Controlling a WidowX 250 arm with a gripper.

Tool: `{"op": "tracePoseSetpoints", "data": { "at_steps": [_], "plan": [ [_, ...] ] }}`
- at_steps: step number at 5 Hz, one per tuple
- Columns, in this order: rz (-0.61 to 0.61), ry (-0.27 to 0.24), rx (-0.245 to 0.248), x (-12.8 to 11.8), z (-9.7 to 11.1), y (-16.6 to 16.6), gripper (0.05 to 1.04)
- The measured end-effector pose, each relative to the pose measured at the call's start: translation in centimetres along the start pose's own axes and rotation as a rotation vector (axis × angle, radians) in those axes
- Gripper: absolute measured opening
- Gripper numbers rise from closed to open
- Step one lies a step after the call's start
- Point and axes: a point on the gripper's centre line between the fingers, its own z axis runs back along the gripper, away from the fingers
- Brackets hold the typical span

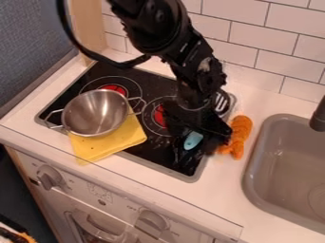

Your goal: Moving the spatula into the right side burner

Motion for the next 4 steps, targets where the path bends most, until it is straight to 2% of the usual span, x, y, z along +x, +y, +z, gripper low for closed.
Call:
{"op": "tracePoseSetpoints", "data": {
  "at_steps": [2, 3, 4],
  "plan": [
    [0.023, -0.032, -0.019, 0.8, 1.9, 1.1, 1.001],
    [0.023, -0.068, -0.036, 1.4, 3.8, 2.0, 1.001],
    [0.009, -0.155, -0.037, 2.6, 6.8, 2.5, 1.001]
  ]
}}
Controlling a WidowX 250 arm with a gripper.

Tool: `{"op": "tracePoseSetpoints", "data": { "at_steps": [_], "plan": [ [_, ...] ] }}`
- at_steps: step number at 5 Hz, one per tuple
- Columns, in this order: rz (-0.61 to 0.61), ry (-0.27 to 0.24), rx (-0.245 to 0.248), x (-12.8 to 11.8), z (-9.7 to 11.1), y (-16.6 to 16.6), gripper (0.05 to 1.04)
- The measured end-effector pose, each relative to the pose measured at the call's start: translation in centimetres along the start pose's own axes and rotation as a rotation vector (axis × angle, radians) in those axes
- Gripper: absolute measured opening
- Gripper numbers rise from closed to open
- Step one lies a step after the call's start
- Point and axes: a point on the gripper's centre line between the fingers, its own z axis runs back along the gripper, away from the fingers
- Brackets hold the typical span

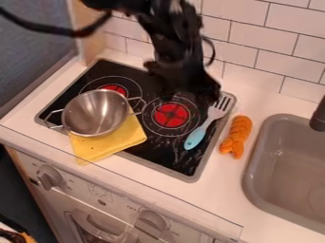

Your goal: Moving the spatula into the right side burner

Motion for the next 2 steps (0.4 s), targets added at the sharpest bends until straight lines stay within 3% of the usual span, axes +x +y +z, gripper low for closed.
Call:
{"op": "tracePoseSetpoints", "data": {
  "at_steps": [1, 2],
  "plan": [
    [-0.005, -0.041, 0.001, 0.67, 1.72, 0.00, 1.001],
    [-0.005, -0.040, 0.001, 0.65, 1.72, 0.00, 1.001]
  ]
}}
